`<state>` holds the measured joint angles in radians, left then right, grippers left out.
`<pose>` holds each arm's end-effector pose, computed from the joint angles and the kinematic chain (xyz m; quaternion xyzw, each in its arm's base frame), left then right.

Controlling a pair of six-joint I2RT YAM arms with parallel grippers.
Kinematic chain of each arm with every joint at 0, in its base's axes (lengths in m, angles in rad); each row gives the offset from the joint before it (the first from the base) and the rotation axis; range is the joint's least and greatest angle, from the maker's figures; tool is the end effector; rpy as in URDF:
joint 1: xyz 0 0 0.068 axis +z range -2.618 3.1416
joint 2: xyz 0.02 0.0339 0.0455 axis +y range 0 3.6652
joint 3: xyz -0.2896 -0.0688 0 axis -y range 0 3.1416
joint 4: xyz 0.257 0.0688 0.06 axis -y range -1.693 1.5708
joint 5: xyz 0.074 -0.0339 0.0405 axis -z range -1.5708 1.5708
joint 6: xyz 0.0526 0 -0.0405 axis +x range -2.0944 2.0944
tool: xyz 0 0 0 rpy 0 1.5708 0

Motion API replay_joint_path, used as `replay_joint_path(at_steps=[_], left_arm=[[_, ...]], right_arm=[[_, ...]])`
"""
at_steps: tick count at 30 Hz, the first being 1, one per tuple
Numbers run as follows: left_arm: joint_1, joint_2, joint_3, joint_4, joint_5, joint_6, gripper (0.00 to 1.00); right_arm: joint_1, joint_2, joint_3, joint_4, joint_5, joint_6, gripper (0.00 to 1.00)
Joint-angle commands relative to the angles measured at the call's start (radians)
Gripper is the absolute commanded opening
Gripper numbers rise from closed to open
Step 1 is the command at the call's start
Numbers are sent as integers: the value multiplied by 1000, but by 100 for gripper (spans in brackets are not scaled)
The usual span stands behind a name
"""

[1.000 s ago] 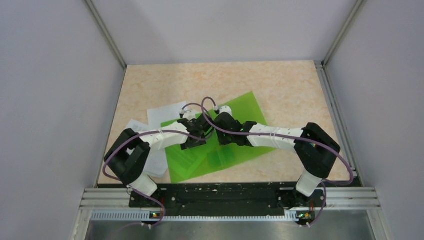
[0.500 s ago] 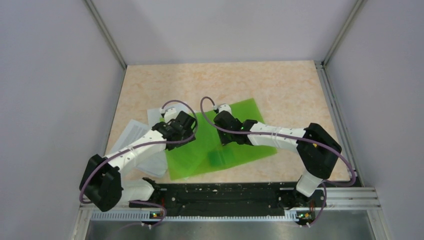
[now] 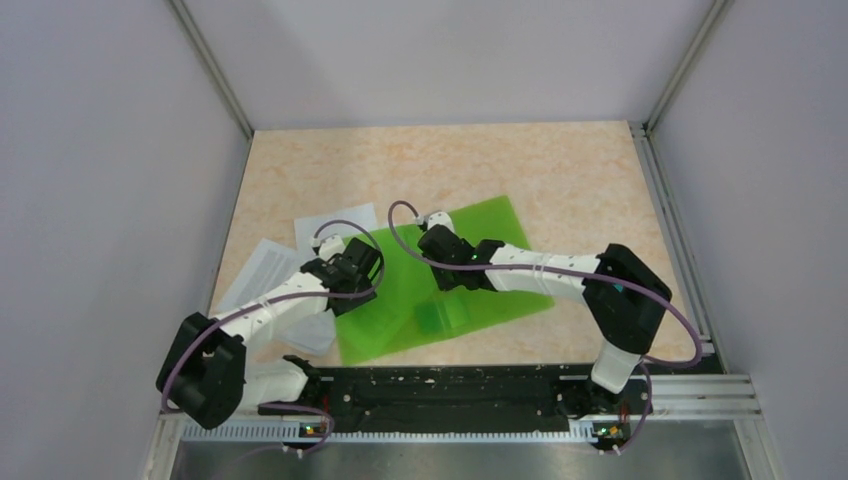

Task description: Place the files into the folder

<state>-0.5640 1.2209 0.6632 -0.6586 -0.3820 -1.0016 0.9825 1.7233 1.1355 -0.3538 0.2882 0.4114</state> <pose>0.1906 -0.0974 0.1853 -0.2424 0.9361 0.0104 0.2545 0.2257 0.3114 0.2066 -0.2224 0.9155 0.0919 0.3225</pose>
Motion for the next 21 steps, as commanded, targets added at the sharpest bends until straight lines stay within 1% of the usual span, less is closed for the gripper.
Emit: replay_joint_path(at_steps=[1, 5, 9, 13, 21], left_arm=[[5, 25, -24, 65, 1, -33, 54], [11, 62, -40, 83, 14, -46, 45], [15, 91, -53, 97, 30, -52, 39], [19, 102, -59, 100, 36, -57, 37], [27, 110, -61, 95, 35, -52, 35]], right_arm=[[29, 32, 49, -14, 40, -18, 18], [40, 56, 50, -19, 60, -19, 17], [49, 67, 47, -20, 78, -20, 16], [58, 73, 46, -23, 104, -18, 15], [79, 93, 47, -26, 121, -17, 13]])
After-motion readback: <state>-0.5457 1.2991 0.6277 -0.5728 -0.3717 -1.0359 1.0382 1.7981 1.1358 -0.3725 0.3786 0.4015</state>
